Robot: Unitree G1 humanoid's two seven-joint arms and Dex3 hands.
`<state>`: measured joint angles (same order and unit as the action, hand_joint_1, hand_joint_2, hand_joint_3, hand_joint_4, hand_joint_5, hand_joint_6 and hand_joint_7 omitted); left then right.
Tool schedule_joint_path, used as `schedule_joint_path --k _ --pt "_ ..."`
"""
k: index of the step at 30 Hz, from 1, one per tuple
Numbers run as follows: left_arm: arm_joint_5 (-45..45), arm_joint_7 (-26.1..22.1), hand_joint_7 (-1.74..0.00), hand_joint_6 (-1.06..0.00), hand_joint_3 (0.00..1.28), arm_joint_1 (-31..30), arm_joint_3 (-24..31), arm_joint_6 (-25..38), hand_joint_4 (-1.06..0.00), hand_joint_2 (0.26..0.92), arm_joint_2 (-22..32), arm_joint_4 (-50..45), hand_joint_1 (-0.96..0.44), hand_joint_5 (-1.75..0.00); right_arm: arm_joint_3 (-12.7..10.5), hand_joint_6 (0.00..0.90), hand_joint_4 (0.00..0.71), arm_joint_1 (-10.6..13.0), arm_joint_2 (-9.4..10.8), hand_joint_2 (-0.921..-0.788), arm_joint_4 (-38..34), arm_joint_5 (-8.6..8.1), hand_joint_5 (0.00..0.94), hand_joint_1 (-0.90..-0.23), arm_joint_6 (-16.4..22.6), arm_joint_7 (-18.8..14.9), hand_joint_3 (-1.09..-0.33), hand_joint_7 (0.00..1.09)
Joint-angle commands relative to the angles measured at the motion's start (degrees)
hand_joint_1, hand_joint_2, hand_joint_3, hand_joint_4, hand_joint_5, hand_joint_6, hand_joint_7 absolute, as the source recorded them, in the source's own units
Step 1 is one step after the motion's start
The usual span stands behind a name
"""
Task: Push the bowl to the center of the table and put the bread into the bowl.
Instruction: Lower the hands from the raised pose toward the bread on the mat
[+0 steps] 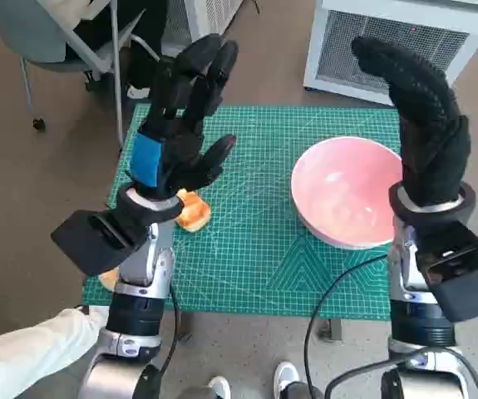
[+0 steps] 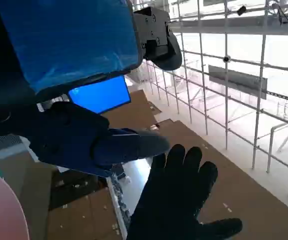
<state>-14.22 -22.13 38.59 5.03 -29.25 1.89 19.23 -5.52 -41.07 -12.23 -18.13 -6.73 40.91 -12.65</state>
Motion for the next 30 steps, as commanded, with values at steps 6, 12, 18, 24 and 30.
schedule_joint_path --k 6,12,18,24,30 --pt "-1.51 -0.70 -0.73 -0.03 0.35 0.23 0.35 -0.60 -0.25 0.921 -0.14 0.58 -0.48 -0.01 0.32 0.000 0.257 1.32 0.26 -0.921 -1.20 -0.54 0.000 -0.571 0.19 -1.47 -0.739 0.59" --pt "-2.04 -1.08 -0.73 -0.04 0.35 0.32 0.55 -1.09 -0.26 0.921 -0.01 0.74 -0.47 -0.01 0.24 0.000 0.254 1.31 0.25 -0.921 -1.51 -0.23 0.000 -0.570 0.56 -1.45 -0.737 0.59" --pt "-1.72 -0.89 -0.74 -0.04 0.35 0.41 0.61 -1.59 -0.27 0.921 0.01 0.85 -0.46 -0.02 0.06 -0.001 0.249 1.31 0.08 -0.921 -1.82 -0.26 0.000 -0.569 0.70 -1.41 -0.737 0.58" --pt "-1.72 -0.92 -0.74 -0.04 0.35 0.10 0.60 -2.03 -0.27 0.921 0.05 0.85 -0.46 -0.02 -1.74 0.000 0.248 2.63 -1.86 -0.921 -1.96 -0.92 0.000 -0.557 1.58 -1.67 -0.739 0.58" --pt "-1.85 -1.09 -0.74 -0.04 0.35 -0.17 0.88 -2.24 -0.27 0.921 0.43 1.04 -0.45 -0.02 -6.41 0.001 0.252 4.85 -4.97 -0.921 -4.85 -0.66 0.002 -0.557 3.66 0.38 -0.746 0.58"
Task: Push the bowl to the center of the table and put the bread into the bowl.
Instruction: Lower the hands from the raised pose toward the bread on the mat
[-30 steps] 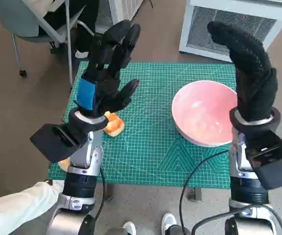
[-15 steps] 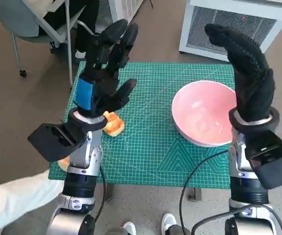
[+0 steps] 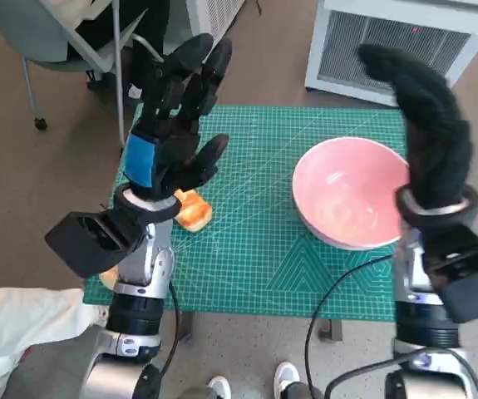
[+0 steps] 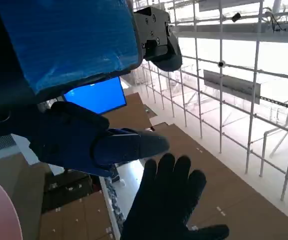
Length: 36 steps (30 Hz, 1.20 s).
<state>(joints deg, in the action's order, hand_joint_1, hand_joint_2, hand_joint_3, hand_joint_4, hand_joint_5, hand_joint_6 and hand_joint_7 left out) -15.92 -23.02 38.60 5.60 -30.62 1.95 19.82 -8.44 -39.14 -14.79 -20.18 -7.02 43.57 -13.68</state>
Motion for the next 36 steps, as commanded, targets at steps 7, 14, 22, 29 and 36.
schedule_joint_path --k 7,14,22,29,36 --pt "-0.73 -0.41 -0.73 -0.05 0.34 -0.07 0.95 -0.75 -0.27 0.921 0.72 1.41 -0.45 -0.02 -9.04 -0.001 0.241 4.11 -4.32 -0.921 -10.62 1.03 0.002 -0.556 2.86 6.94 -0.760 0.59" --pt "-0.71 -0.08 -0.72 -0.06 0.33 -0.25 1.11 -0.56 -0.27 0.921 0.46 1.22 -0.45 -0.01 -11.66 0.001 0.254 4.47 -6.11 -0.921 -21.32 2.68 0.009 -0.557 5.01 11.96 -0.766 0.58" --pt "-0.66 -0.07 -0.70 -0.07 0.32 -0.14 1.09 -0.08 -0.27 0.921 0.61 1.13 -0.45 -0.01 -11.74 0.022 0.251 3.03 -7.66 -0.921 -35.17 3.36 0.003 -0.541 6.21 14.27 -0.791 0.53" --pt "-0.41 -0.03 -0.69 -0.08 0.32 0.06 1.22 -0.19 -0.27 0.921 0.89 1.46 -0.45 -0.01 -10.56 0.074 0.229 1.11 -7.11 -0.921 -44.55 3.51 0.001 -0.525 3.37 14.97 -0.813 0.42" --pt "-0.03 0.11 -0.69 -0.08 0.32 -0.07 1.38 -0.26 -0.27 0.921 1.35 1.35 -0.44 -0.01 -10.60 0.074 0.208 -1.15 -4.08 -0.921 -50.04 2.00 0.000 -0.484 -2.98 15.18 -0.836 0.38"
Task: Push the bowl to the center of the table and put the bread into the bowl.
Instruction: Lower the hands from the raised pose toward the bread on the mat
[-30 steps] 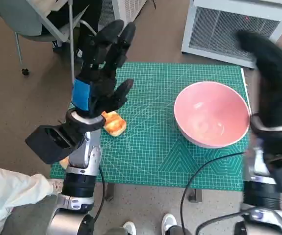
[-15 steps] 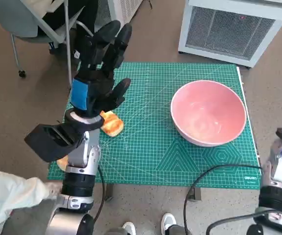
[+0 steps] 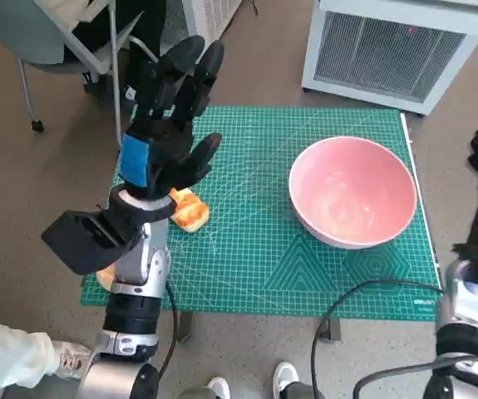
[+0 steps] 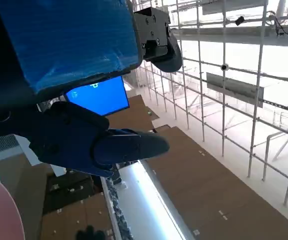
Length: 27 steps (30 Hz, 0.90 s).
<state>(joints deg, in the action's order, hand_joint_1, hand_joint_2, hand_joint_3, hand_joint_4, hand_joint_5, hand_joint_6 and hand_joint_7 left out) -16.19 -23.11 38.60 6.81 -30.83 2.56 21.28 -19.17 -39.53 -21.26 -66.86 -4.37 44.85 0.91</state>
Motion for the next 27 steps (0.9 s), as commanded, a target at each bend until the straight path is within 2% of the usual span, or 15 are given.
schedule_joint_path --k 1,4,10,18,27 --pt "0.28 0.22 -0.68 -0.08 0.32 -0.12 0.18 -0.05 -0.27 0.921 0.78 -0.18 -0.44 -0.01 0.10 0.073 0.207 -1.01 2.71 -0.921 -3.78 -0.75 0.000 -0.474 -4.98 0.60 -0.837 0.38" --pt "0.50 0.36 -0.68 -0.08 0.32 -0.33 0.24 -0.02 -0.27 0.921 1.10 -0.49 -0.44 -0.01 0.23 0.072 0.209 -2.07 3.98 -0.921 -5.41 -0.68 0.002 -0.471 -8.07 0.76 -0.835 0.37" --pt "0.54 0.35 -0.67 -0.09 0.32 -0.74 0.41 0.26 -0.27 0.921 1.94 -0.97 -0.45 -0.01 0.45 0.079 0.223 -3.79 6.21 -0.921 -6.85 -0.63 0.008 -0.477 -11.67 0.37 -0.829 0.37" --pt "0.19 0.31 -0.62 -0.12 0.31 -2.31 0.55 1.12 -0.27 0.921 2.85 -2.97 -0.48 -0.01 1.44 0.106 0.255 -5.89 8.66 -0.921 -7.80 0.20 0.018 -0.470 -14.35 0.38 -0.842 0.37" --pt "1.66 1.85 -0.58 -0.14 0.31 -5.26 0.80 2.31 -0.28 0.921 4.00 -6.79 -0.51 -0.01 2.40 0.103 0.253 -8.94 11.15 -0.921 -8.10 0.45 0.011 -0.457 -16.07 -0.42 -0.862 0.36"
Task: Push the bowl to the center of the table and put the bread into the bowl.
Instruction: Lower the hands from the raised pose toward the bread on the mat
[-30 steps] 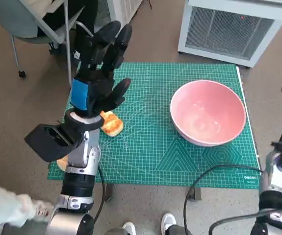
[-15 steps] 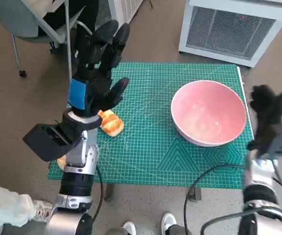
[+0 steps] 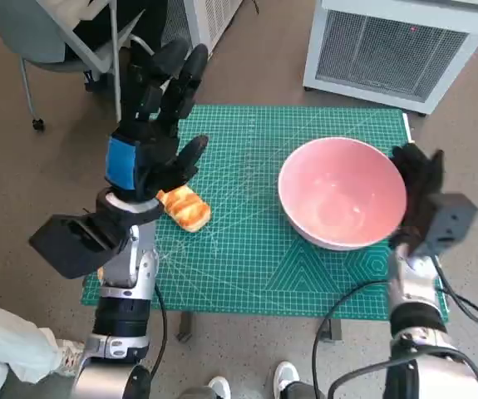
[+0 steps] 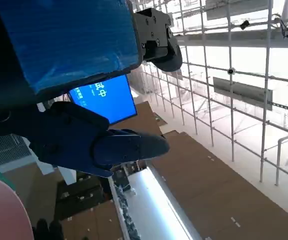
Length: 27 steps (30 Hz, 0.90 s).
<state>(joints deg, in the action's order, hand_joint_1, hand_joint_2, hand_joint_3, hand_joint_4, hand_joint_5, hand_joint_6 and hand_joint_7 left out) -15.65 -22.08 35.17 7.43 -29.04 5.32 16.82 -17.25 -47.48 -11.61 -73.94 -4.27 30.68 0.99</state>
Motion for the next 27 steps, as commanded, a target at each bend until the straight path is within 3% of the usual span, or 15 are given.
schedule_joint_path --k 1,20,27 --pt "1.20 0.96 -0.57 -0.14 0.31 -2.12 0.17 0.61 -0.28 0.921 1.36 -2.70 -0.51 -0.01 0.58 0.102 0.252 -1.20 1.67 -0.921 -1.03 0.39 0.011 -0.457 -2.01 -0.50 -0.863 0.36" --pt "3.12 4.58 -0.40 -0.22 0.31 -6.99 1.35 1.10 -0.28 0.921 4.33 -7.09 -0.53 0.00 0.31 0.091 0.237 -7.28 6.49 -0.921 -2.19 -0.39 0.001 -0.436 -8.29 -0.85 -0.881 0.34" --pt "5.05 5.05 -0.38 -0.24 0.30 -8.19 1.96 0.36 -0.29 0.921 6.56 -7.06 -0.54 0.00 0.20 0.104 0.223 -8.33 6.64 -0.921 -2.27 -0.07 0.000 -0.456 -9.39 -1.75 -0.868 0.33"
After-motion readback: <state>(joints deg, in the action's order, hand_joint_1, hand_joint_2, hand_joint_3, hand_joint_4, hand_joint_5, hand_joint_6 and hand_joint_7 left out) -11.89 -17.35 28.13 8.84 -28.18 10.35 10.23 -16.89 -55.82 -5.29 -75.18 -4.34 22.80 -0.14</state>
